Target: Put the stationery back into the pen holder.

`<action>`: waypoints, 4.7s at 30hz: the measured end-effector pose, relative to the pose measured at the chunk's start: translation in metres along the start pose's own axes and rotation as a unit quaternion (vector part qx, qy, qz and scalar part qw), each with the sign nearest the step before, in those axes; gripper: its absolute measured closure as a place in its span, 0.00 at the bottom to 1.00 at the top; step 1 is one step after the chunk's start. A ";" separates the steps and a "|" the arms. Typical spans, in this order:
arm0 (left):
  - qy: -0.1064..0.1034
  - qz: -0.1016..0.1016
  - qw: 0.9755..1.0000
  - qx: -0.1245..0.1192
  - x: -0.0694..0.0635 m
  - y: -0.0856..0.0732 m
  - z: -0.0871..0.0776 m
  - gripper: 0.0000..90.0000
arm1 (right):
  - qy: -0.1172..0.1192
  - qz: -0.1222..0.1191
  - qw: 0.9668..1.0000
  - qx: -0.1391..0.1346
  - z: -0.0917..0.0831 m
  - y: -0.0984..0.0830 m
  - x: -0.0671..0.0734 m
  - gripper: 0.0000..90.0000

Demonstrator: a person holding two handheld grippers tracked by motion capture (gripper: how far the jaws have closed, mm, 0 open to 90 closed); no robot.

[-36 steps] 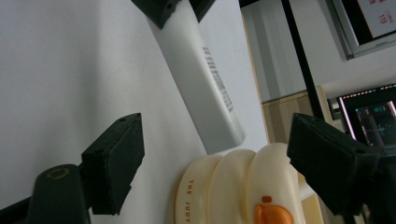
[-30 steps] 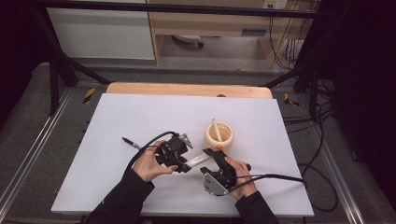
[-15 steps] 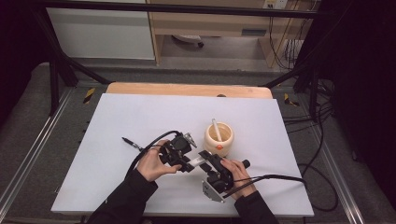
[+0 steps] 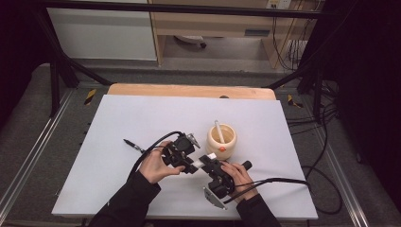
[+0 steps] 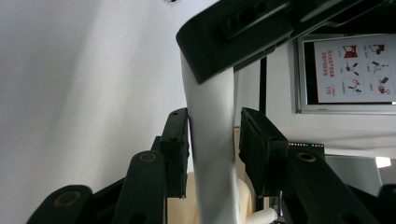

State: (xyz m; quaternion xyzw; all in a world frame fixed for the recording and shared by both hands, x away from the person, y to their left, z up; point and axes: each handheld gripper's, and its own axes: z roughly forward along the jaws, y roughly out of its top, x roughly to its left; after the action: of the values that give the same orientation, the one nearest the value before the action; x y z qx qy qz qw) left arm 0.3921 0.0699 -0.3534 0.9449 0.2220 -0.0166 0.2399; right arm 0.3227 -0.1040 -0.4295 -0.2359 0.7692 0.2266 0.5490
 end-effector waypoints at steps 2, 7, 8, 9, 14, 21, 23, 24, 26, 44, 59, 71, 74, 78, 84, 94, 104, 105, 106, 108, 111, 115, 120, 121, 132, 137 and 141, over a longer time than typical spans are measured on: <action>0.000 0.000 1.000 -0.001 0.000 0.000 0.000 0.75 | 0.000 -0.004 1.000 -0.002 0.000 0.000 0.000 0.73; -0.001 -0.003 1.000 -0.001 -0.001 -0.001 -0.001 0.74 | -0.001 -0.019 1.000 -0.005 -0.001 0.000 0.001 0.76; -0.001 -0.003 1.000 -0.001 -0.001 -0.001 -0.001 0.74 | -0.001 -0.022 1.000 -0.005 -0.001 0.000 0.001 0.76; 0.000 -0.002 1.000 0.000 -0.001 -0.001 -0.001 0.74 | -0.002 -0.026 1.000 -0.005 -0.001 0.000 0.001 0.76; 0.004 0.005 1.000 -0.009 -0.002 -0.002 -0.001 0.74 | 0.000 -0.031 1.000 -0.002 -0.001 0.000 0.002 0.77; 0.014 0.025 0.999 -0.019 -0.005 -0.005 -0.002 0.73 | 0.009 -0.021 1.000 -0.002 -0.002 0.000 0.000 0.77; 0.016 0.028 0.999 -0.022 -0.005 -0.006 -0.003 0.73 | 0.011 -0.014 1.000 -0.001 -0.003 0.000 -0.001 0.77; 0.019 0.028 0.999 -0.023 -0.005 -0.007 -0.003 0.73 | 0.012 -0.011 1.000 0.001 -0.003 0.000 -0.001 0.77; 0.024 0.033 0.999 -0.024 -0.005 -0.008 -0.004 0.70 | 0.015 -0.004 1.000 0.005 -0.003 -0.001 -0.002 0.78; 0.078 0.034 0.991 -0.099 0.007 -0.056 -0.029 0.24 | 0.039 0.110 0.993 0.032 -0.007 -0.010 -0.013 0.77; 0.104 -0.015 0.987 -0.124 0.034 -0.112 -0.027 0.10 | 0.049 0.287 0.957 0.000 -0.023 -0.021 -0.026 0.78; 0.123 -0.058 0.978 -0.156 0.049 -0.155 -0.025 0.09 | 0.035 0.456 0.889 -0.029 -0.040 -0.043 -0.041 0.78; 0.131 -0.061 0.976 -0.161 0.051 -0.163 -0.025 0.09 | 0.031 0.496 0.867 -0.036 -0.042 -0.050 -0.044 0.78; 0.137 -0.071 0.973 -0.171 0.054 -0.174 -0.025 0.09 | 0.019 0.537 0.842 -0.043 -0.045 -0.058 -0.050 0.78; 0.138 -0.079 0.971 -0.176 0.056 -0.185 -0.026 0.09 | 0.000 0.577 0.816 -0.036 -0.045 -0.067 -0.058 0.78; 0.146 -0.092 0.967 -0.187 0.061 -0.195 -0.029 0.09 | -0.028 0.656 0.754 -0.033 -0.027 -0.085 -0.068 0.78; 0.147 -0.102 0.965 -0.192 0.065 -0.203 -0.029 0.09 | -0.057 0.696 0.715 -0.030 -0.004 -0.095 -0.071 0.78; 0.148 -0.104 0.964 -0.193 0.066 -0.203 -0.029 0.09 | -0.057 0.698 0.713 -0.029 -0.002 -0.096 -0.071 0.78; 0.148 -0.105 0.964 -0.193 0.066 -0.204 -0.029 0.09 | -0.059 0.700 0.711 -0.028 0.001 -0.097 -0.071 0.78; 0.148 -0.106 0.964 -0.192 0.067 -0.205 -0.029 0.09 | -0.059 0.704 0.707 -0.027 0.006 -0.098 -0.070 0.78; 0.150 -0.109 0.964 -0.192 0.068 -0.207 -0.029 0.09 | -0.059 0.710 0.701 -0.024 0.012 -0.101 -0.067 0.78; 0.150 -0.110 0.963 -0.193 0.068 -0.207 -0.029 0.09 | -0.054 0.718 0.694 -0.017 0.018 -0.104 -0.062 0.78; 0.149 -0.108 0.964 -0.191 0.068 -0.207 -0.028 0.09 | -0.051 0.723 0.688 -0.014 0.022 -0.106 -0.055 0.78; 0.149 -0.107 0.964 -0.190 0.068 -0.207 -0.028 0.09 | -0.050 0.724 0.688 -0.013 0.022 -0.106 -0.053 0.78; 0.149 -0.109 0.964 -0.190 0.069 -0.208 -0.027 0.09 | -0.041 0.737 0.675 -0.008 0.023 -0.106 -0.038 0.78; 0.149 -0.108 0.965 -0.189 0.069 -0.208 -0.027 0.09 | -0.039 0.740 0.671 -0.005 0.021 -0.107 -0.035 0.77; 0.149 -0.107 0.965 -0.187 0.069 -0.208 -0.026 0.09 | -0.037 0.740 0.672 0.001 0.021 -0.106 -0.034 0.77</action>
State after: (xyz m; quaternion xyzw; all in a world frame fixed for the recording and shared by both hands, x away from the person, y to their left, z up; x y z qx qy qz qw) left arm 0.3634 0.2744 -0.4329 0.8457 0.3548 0.1408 0.3729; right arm 0.4126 -0.1713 -0.4129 0.4198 0.6713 0.5660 0.2298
